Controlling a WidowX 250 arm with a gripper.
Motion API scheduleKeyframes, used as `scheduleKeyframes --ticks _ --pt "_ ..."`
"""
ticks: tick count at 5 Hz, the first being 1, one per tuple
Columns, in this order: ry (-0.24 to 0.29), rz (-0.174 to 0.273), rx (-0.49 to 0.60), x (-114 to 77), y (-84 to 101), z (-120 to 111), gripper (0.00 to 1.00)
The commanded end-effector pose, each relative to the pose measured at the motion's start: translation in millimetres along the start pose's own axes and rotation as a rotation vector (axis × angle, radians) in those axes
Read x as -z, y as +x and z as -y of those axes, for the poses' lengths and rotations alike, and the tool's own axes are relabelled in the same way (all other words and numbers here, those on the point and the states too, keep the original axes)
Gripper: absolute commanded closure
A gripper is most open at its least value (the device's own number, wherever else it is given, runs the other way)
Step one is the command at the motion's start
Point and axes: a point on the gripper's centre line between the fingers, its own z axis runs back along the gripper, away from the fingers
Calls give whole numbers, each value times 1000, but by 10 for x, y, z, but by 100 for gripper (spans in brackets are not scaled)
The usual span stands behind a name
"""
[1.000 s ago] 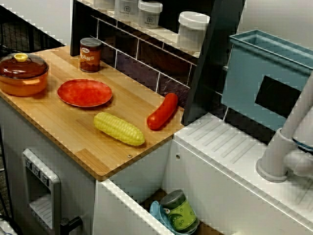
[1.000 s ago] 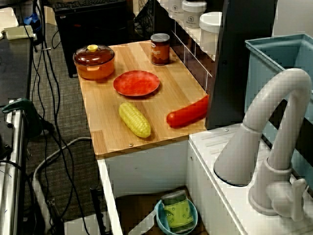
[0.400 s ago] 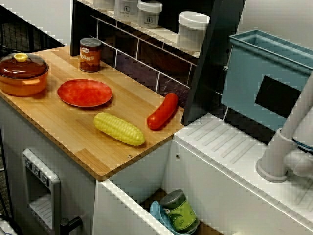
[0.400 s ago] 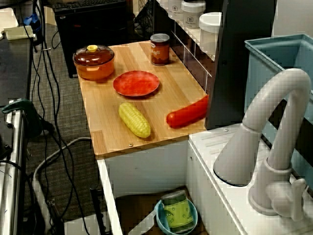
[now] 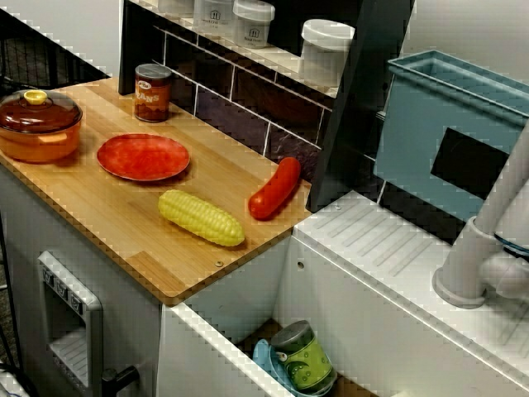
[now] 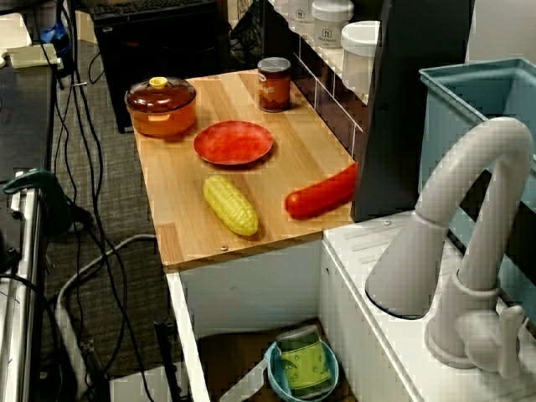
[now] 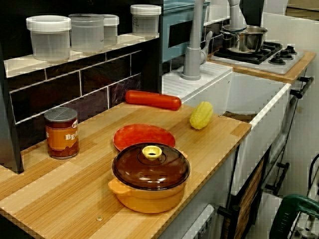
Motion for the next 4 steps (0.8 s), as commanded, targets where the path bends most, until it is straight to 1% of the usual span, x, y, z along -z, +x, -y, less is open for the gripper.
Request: scheduleKeyframes --ticks 1,2,3,4 --pt "-26 81 -4 -389 5 -135 0" --pt "-38 84 12 -443 -84 -164 0" --pt "-44 80 33 -464 -219 -206 0" --pt "-53 70 63 -503 -466 -218 0"
